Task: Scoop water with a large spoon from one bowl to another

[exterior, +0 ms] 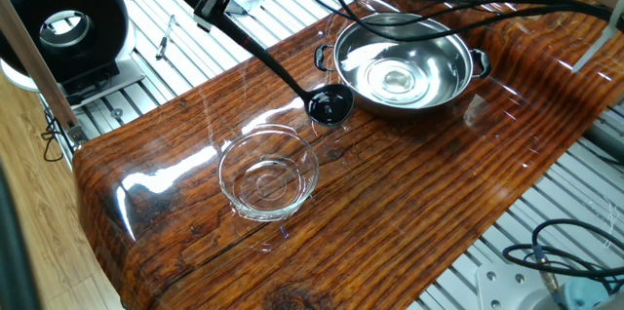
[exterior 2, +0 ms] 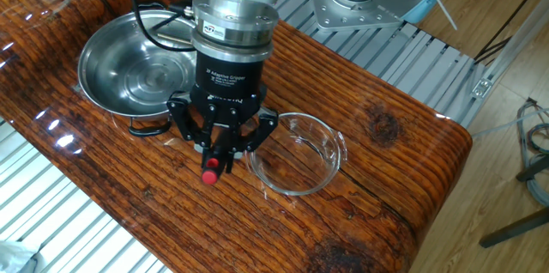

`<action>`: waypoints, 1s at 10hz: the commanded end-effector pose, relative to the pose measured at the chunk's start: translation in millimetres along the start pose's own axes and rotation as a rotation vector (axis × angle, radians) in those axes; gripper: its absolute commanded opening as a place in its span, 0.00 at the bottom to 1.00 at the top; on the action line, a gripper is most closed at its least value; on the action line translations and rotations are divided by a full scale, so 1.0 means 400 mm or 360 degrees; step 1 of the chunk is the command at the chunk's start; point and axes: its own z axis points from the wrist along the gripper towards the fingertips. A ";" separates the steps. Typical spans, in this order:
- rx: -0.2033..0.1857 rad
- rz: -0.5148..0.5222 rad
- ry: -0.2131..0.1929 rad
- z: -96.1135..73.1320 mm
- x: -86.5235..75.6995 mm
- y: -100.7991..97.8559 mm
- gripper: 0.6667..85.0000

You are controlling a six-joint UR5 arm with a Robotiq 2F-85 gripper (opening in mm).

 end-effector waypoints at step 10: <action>-0.0047 0.0335 -0.0097 0.034 -0.120 0.213 0.00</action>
